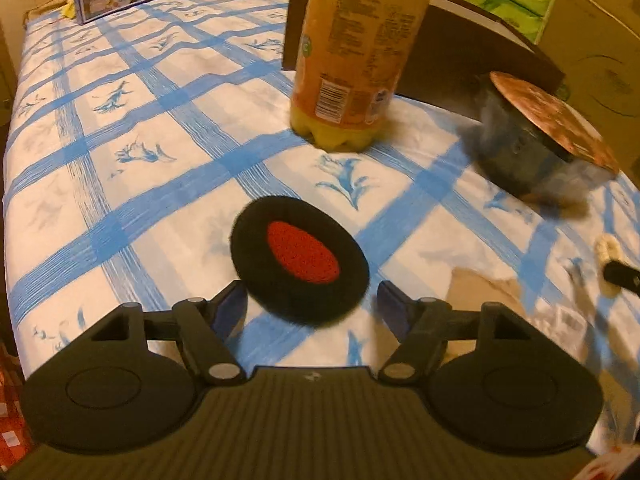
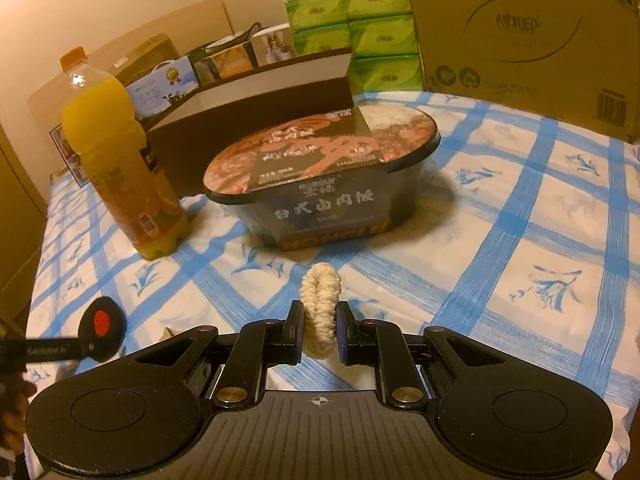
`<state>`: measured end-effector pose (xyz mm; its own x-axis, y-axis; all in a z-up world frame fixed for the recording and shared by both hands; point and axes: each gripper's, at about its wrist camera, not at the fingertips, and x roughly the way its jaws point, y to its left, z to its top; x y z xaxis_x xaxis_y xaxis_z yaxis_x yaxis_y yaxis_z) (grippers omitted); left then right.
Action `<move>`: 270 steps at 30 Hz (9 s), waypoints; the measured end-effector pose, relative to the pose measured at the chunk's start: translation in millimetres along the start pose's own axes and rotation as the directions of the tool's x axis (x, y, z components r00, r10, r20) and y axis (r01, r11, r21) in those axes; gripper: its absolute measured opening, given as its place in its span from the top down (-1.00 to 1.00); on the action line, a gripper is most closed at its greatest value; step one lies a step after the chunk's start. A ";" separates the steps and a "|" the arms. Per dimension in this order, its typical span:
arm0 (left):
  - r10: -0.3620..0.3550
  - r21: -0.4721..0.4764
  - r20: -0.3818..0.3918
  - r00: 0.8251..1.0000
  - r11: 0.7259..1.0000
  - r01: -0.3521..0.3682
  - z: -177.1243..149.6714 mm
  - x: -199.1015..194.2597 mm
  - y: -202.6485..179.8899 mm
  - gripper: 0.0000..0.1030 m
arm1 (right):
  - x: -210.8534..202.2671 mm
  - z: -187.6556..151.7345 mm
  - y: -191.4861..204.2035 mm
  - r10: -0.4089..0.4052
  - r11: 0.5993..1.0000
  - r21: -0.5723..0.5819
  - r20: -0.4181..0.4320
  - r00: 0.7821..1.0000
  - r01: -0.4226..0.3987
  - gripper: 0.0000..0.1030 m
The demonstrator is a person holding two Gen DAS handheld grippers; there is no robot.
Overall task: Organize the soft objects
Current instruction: 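Lift the cream hair tie off the table with the right tool, then grasp the black-and-red pad with the left tool while the right tool carries the hair tie to the box, then release the hair tie into the white box with the right tool while the left tool drops the pad in, then move both tools back to the beige glove and cotton swab bag, then grasp the beige glove with the left tool while the right tool grasps the cotton swab bag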
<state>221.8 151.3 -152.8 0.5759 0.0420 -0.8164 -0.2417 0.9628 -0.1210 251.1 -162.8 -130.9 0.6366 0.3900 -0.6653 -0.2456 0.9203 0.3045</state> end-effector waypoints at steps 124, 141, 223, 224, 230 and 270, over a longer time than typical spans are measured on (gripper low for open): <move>-0.204 0.488 0.137 0.969 0.866 0.113 352.5 135.1 -19.1 -0.42 | 262.3 290.0 90.4 0.254 0.935 -0.235 -0.076 0.964 -0.265 0.68; -0.196 0.467 0.155 0.968 0.878 0.103 352.2 125.0 -15.2 -0.42 | 252.8 291.9 91.4 0.245 0.945 -0.212 -0.045 0.969 -0.248 -0.02; -0.072 0.159 -0.002 0.997 0.985 0.071 0.2 -88.2 -26.0 -0.41 | -46.2 -16.3 38.8 0.203 0.972 -0.094 -0.123 0.972 -0.215 -0.57; -0.064 0.161 -0.007 0.998 0.985 0.065 -3.1 -86.0 -27.2 -0.41 | -44.4 -18.8 42.9 0.197 0.969 -0.126 -0.128 0.972 -0.213 -0.57; -0.038 0.165 -0.045 0.998 0.985 0.045 -17.3 -71.4 -27.9 -0.41 | -36.1 -31.0 63.3 0.179 0.914 -0.346 -0.129 0.975 -0.213 -0.57; -0.069 0.168 -0.068 0.995 0.983 0.080 -25.7 -40.2 -24.7 -0.40 | 18.5 -20.5 42.1 0.046 0.933 -0.346 -0.171 0.984 -0.104 -0.57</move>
<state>184.6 119.0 -131.5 0.5368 -0.0430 -0.8426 -0.0606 0.9942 -0.0893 237.5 -116.2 -144.4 0.4902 0.4318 -0.7572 -0.5480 0.8282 0.1175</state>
